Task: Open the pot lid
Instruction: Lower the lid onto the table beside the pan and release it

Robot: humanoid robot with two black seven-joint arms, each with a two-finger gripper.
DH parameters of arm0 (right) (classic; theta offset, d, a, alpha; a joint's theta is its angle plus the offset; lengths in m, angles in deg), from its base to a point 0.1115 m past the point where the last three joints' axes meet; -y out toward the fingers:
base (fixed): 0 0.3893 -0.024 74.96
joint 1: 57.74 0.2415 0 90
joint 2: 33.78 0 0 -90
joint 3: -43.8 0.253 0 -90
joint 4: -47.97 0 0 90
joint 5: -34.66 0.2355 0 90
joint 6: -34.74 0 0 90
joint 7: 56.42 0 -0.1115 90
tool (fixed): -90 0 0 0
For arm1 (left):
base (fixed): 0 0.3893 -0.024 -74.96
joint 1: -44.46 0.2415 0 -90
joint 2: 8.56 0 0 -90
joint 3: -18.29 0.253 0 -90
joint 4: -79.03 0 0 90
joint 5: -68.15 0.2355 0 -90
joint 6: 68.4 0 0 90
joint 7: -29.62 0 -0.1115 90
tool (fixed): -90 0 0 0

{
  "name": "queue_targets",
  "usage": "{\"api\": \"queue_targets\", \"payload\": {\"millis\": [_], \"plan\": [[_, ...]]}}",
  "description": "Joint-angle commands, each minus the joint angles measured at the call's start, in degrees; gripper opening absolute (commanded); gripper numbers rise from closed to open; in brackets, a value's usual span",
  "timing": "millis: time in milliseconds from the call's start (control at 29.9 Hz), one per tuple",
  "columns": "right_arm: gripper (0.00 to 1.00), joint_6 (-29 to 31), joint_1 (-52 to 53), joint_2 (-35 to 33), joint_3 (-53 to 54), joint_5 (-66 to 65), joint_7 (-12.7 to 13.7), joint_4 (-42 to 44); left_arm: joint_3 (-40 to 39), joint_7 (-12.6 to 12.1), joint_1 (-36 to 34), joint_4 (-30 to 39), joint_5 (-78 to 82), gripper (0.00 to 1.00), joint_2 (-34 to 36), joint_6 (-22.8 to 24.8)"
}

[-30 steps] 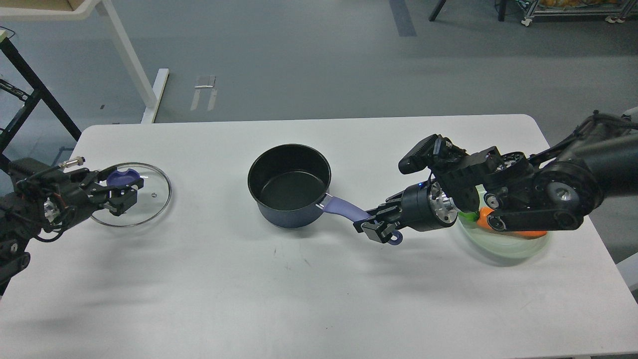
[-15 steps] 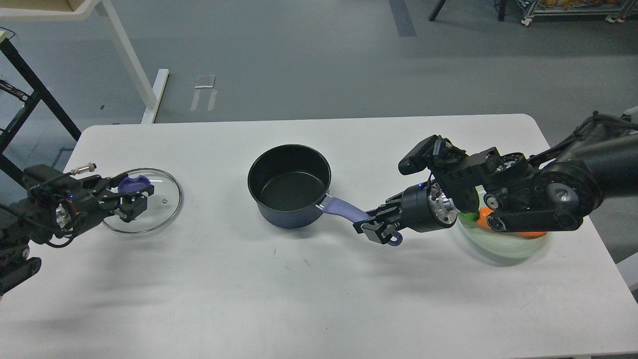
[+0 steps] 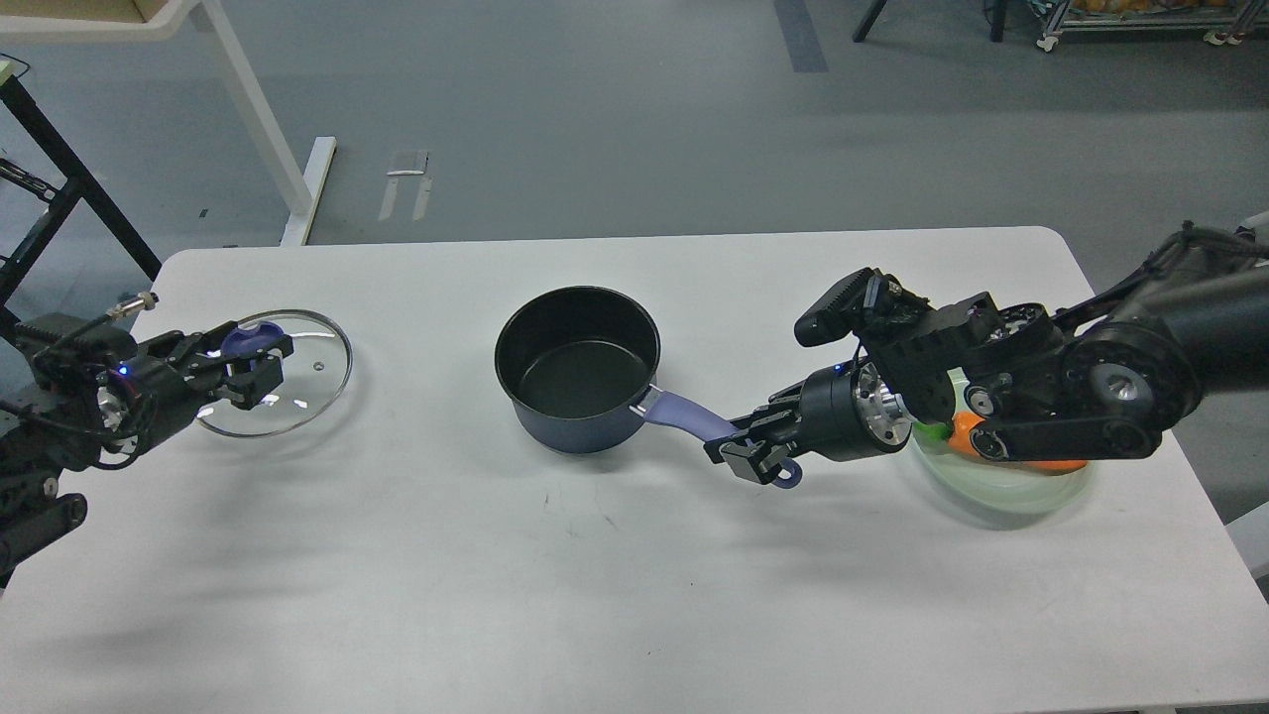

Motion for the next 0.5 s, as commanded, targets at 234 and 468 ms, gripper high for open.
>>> {"api": "queue_targets", "payload": {"millis": [234, 468], "plan": [[0.31, 0.0, -0.1, 0.0, 0.0, 0.0, 0.0, -0.1, 3.0, 0.0, 0.5, 0.2, 0.8, 0.87, 0.0, -0.6], [0.31, 0.0, -0.1, -0.1, 0.0, 0.0, 0.0, -0.1, 3.1, 0.0, 0.9, 0.2, 0.8, 0.45, -0.1, -0.6]]}}
